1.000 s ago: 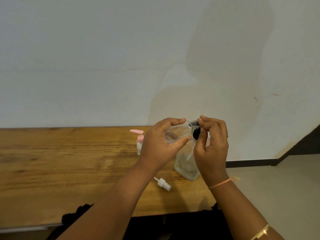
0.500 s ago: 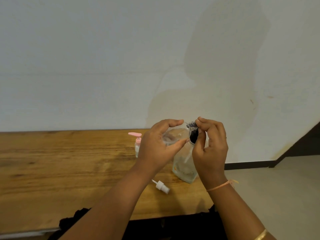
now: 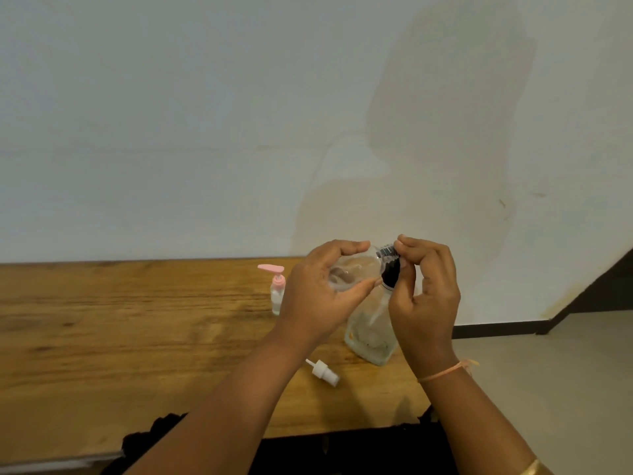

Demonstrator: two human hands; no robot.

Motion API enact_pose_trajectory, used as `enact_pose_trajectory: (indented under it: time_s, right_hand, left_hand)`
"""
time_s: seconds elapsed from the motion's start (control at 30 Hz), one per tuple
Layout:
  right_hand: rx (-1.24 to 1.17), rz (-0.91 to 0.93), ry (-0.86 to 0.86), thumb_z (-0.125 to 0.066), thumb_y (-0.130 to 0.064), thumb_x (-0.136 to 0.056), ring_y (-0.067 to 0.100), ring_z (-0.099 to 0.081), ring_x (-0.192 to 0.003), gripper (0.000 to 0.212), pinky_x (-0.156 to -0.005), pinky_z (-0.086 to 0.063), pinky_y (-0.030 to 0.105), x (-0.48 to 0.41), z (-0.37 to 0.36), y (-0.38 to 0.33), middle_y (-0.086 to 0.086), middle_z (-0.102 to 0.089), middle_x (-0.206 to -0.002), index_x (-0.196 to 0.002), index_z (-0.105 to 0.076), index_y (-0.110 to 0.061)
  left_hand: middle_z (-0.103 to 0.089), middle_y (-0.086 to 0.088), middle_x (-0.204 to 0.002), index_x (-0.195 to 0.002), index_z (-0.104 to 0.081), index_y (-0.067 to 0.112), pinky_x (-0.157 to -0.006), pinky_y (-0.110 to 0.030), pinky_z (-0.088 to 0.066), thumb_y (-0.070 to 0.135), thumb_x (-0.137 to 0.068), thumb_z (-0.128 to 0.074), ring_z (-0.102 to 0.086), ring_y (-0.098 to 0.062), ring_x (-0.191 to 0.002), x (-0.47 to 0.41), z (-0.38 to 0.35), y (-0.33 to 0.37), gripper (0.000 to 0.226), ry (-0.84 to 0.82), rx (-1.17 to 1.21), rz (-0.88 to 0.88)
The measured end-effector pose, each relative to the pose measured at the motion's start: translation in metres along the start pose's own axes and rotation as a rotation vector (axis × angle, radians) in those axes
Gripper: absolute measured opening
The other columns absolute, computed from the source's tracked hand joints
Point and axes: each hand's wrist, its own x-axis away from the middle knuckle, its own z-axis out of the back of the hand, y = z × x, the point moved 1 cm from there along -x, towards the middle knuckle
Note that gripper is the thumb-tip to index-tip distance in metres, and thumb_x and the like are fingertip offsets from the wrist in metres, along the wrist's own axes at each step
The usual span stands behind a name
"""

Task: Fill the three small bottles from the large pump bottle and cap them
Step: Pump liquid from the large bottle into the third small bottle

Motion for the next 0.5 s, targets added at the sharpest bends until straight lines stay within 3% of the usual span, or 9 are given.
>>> enact_pose_trajectory:
  time_s: [0.1,0.33,0.5]
  right_hand:
    - [0.009,0.01,-0.01,-0.05,0.014,-0.08,0.009,-0.053,-0.1,0.024,-0.089,-0.041,0.009,-0.003,0.003,-0.003,0.005,-0.055,-0.101,-0.096,-0.064,0.001]
    - [0.021,0.044,-0.056,-0.05,0.015,-0.08,0.013,-0.054,-0.101,0.024,-0.091,-0.044,0.015,0.001,-0.004,0.013,0.003,-0.052,-0.103,-0.097,-0.062,0.002]
    - [0.023,0.027,-0.053,-0.05,0.013,-0.081,0.01,-0.053,-0.102,0.024,-0.09,-0.044,0.014,0.002,-0.002,0.006,0.001,-0.051,-0.104,-0.097,-0.061,0.0]
  left_hand:
    - [-0.063,0.02,-0.107,-0.104,-0.058,0.041,-0.079,-0.012,-0.05,0.023,-0.072,-0.081,-0.061,0.002,-0.097,-0.001,0.001,0.002,0.043,0.006,-0.028,-0.042]
    - [-0.063,0.026,-0.105,-0.101,-0.062,0.037,-0.081,-0.008,-0.046,0.024,-0.071,-0.081,-0.059,0.007,-0.098,-0.002,0.0,-0.004,0.038,-0.031,-0.046,0.043]
    - [-0.061,0.029,-0.103,-0.098,-0.058,0.043,-0.082,-0.004,-0.043,0.021,-0.071,-0.081,-0.056,0.012,-0.103,0.001,0.001,-0.002,0.042,-0.02,-0.019,0.041]
